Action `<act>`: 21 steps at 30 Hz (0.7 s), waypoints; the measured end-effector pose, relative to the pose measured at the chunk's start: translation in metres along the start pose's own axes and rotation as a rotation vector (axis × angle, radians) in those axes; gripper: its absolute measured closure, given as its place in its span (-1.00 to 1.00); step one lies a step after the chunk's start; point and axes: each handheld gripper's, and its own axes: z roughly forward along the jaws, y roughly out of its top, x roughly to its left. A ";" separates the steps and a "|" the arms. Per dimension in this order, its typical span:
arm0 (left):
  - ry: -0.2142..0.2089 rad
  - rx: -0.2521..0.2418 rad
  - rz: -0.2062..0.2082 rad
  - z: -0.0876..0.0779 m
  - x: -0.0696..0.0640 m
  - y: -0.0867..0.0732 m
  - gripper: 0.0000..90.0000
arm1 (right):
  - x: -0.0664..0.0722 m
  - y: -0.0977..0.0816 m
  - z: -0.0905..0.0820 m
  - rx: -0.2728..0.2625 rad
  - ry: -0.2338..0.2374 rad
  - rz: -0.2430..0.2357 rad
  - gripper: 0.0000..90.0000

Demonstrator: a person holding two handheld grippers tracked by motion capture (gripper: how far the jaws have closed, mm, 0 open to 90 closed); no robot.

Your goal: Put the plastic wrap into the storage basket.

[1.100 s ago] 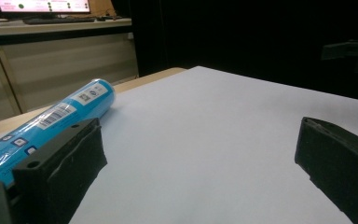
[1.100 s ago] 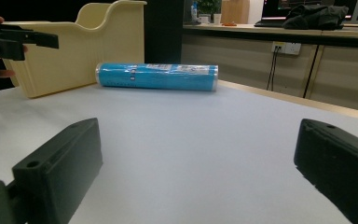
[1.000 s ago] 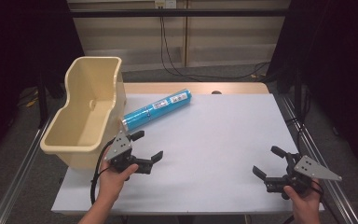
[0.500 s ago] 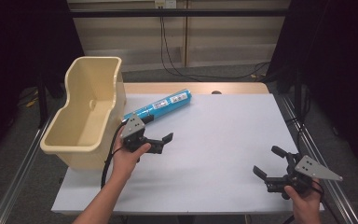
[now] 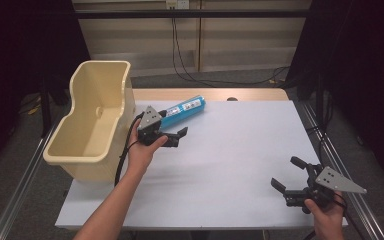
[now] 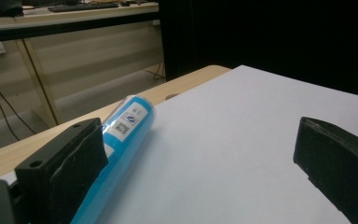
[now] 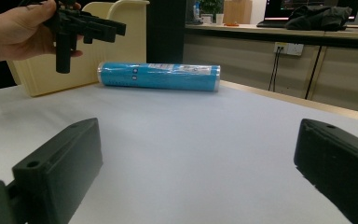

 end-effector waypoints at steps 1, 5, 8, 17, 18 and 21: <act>0.000 0.000 0.000 0.000 0.000 0.000 -0.96 | 0.000 0.000 0.000 0.000 0.000 0.000 -0.99; 0.014 0.013 0.005 0.010 0.007 0.006 -0.96 | 0.000 0.000 0.000 0.001 0.001 0.000 -0.99; 0.028 0.025 0.005 0.016 0.012 0.010 -0.96 | 0.000 0.000 0.000 0.001 0.004 -0.002 -0.99; 0.056 0.057 0.008 0.030 0.025 0.020 -0.95 | 0.000 0.000 0.000 0.001 0.004 0.000 -0.99; 0.058 0.058 0.006 0.031 0.026 0.021 -0.95 | 0.000 0.000 0.000 0.001 0.004 0.000 -0.99; 0.064 0.075 0.009 0.033 0.031 0.023 -0.95 | 0.001 0.000 0.000 0.001 0.006 -0.004 -0.99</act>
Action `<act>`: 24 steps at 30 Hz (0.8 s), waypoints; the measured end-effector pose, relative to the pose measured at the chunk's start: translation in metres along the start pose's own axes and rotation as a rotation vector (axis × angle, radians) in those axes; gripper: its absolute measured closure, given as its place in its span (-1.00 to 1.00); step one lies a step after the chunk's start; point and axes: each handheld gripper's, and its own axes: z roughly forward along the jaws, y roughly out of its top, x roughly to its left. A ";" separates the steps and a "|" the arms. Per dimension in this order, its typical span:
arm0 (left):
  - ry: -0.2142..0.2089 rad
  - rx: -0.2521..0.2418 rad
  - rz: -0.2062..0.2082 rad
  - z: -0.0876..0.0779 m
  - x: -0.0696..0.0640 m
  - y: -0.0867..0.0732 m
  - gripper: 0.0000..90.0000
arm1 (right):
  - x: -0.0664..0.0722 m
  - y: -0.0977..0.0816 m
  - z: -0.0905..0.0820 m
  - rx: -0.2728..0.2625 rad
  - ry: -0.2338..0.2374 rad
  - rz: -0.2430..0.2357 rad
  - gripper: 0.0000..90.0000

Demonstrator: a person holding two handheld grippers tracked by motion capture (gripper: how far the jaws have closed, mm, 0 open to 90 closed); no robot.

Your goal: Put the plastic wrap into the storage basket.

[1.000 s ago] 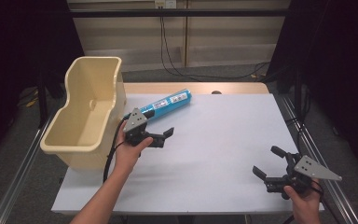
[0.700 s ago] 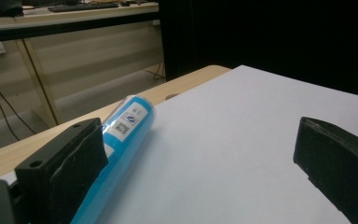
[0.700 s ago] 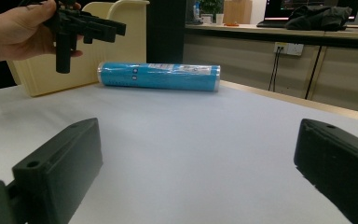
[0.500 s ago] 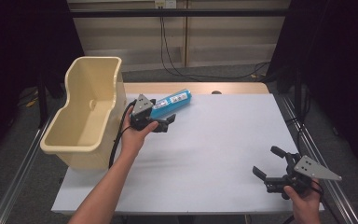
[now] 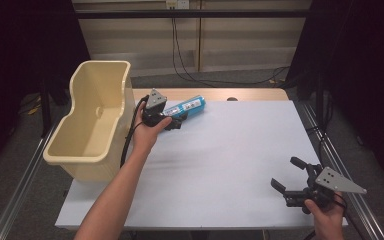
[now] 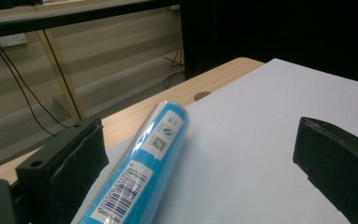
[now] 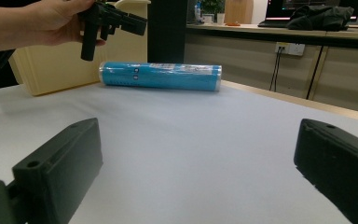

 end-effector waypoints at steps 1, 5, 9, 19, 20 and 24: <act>0.005 0.006 0.001 0.001 0.002 0.000 -0.95 | 0.000 0.000 0.000 -0.002 0.000 -0.002 -0.99; 0.016 0.013 -0.012 0.004 0.006 0.000 -0.95 | -0.001 0.001 0.000 -0.005 -0.005 0.004 -0.99; 0.034 0.032 -0.028 0.010 0.011 0.001 -0.95 | -0.003 0.000 -0.002 -0.007 -0.009 0.007 -0.99; 0.075 0.095 -0.025 0.025 0.022 0.000 -0.95 | -0.002 0.001 -0.002 -0.006 -0.006 0.001 -0.99; 0.075 0.095 -0.025 0.025 0.022 0.000 -0.95 | -0.002 0.001 -0.002 -0.008 -0.006 0.000 -0.99; 0.090 0.120 -0.031 0.030 0.028 0.000 -0.95 | -0.003 0.000 -0.002 -0.006 -0.010 0.003 -0.99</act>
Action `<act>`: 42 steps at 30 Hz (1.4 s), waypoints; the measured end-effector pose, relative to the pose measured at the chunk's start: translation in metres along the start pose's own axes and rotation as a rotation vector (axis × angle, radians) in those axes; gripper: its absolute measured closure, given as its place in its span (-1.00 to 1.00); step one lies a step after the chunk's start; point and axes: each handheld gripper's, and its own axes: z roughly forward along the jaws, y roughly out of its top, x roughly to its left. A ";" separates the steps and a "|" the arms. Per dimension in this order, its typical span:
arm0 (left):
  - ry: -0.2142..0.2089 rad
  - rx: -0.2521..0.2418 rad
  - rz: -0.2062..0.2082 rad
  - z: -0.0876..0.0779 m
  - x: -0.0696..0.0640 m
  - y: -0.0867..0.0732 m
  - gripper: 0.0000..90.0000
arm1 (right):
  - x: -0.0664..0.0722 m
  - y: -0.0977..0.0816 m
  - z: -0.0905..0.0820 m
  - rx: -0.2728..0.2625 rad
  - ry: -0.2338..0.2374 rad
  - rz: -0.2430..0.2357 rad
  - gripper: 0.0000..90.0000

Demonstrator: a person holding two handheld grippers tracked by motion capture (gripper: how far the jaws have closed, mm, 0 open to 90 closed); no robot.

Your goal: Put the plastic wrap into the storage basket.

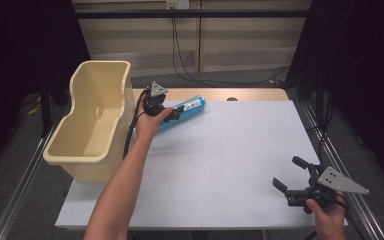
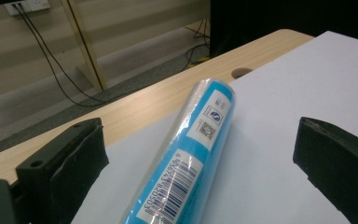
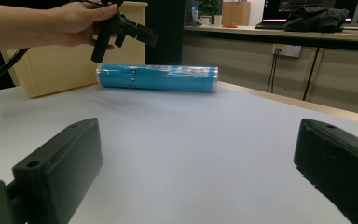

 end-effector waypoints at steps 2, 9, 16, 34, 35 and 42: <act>0.002 0.019 0.012 0.004 0.003 0.002 -0.95 | 0.000 0.000 0.000 -0.001 0.002 -0.005 -0.99; 0.005 0.059 0.013 0.013 0.009 0.005 -0.94 | 0.000 0.000 -0.001 0.003 0.002 -0.007 -0.98; -0.012 0.134 0.021 0.022 0.013 0.003 -0.94 | 0.000 -0.001 0.001 0.010 0.005 -0.015 -0.98; -0.052 0.352 0.008 0.050 0.015 -0.010 -0.93 | 0.000 -0.003 0.004 0.037 0.028 -0.022 -0.97; -0.052 0.352 0.008 0.050 0.015 -0.010 -0.93 | 0.000 -0.003 0.004 0.037 0.029 -0.022 -0.97; -0.064 0.401 0.022 0.057 0.016 -0.014 -0.93 | -0.001 -0.003 0.004 0.042 0.033 -0.021 -0.97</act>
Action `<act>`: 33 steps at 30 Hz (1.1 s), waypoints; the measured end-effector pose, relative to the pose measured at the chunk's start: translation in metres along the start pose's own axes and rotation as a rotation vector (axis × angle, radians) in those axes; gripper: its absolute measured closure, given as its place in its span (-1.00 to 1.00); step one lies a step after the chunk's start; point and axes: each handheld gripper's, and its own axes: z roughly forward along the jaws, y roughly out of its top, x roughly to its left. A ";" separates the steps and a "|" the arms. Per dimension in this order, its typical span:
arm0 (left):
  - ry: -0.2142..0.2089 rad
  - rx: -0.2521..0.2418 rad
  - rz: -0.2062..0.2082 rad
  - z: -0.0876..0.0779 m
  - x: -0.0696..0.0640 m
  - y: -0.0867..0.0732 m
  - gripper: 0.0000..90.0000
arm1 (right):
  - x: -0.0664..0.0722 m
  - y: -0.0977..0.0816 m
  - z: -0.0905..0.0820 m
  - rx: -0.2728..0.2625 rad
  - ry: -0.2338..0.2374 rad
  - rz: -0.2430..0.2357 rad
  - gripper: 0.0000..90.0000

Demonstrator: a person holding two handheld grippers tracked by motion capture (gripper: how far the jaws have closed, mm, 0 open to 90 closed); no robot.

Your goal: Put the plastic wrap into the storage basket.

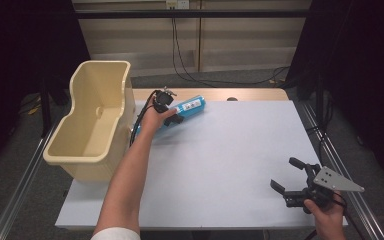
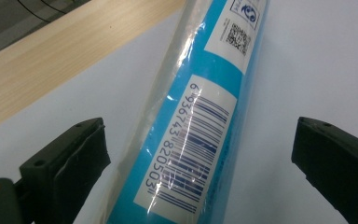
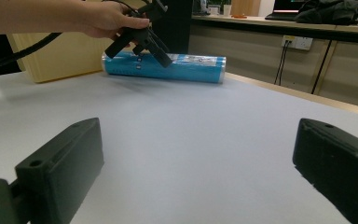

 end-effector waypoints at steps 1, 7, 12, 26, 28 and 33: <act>0.000 0.006 0.014 0.000 0.001 0.000 -0.92 | 0.000 0.000 0.000 0.001 0.001 -0.001 -0.97; -0.010 0.052 0.029 0.006 0.000 0.000 -0.91 | -0.001 0.000 0.000 0.000 -0.001 -0.004 -0.97; -0.023 0.073 0.029 0.006 -0.003 0.001 -0.90 | -0.001 0.000 -0.001 0.001 -0.001 -0.004 -0.97; -0.153 0.174 0.068 0.006 -0.019 0.004 -0.87 | 0.000 0.001 -0.001 0.001 0.002 -0.005 -0.97; -0.154 0.203 0.115 0.008 -0.022 0.004 -0.90 | -0.001 0.000 -0.001 0.001 0.003 -0.007 -0.97; -0.135 0.238 0.139 0.011 -0.023 0.006 -0.94 | -0.001 0.000 -0.001 0.000 0.004 -0.006 -0.97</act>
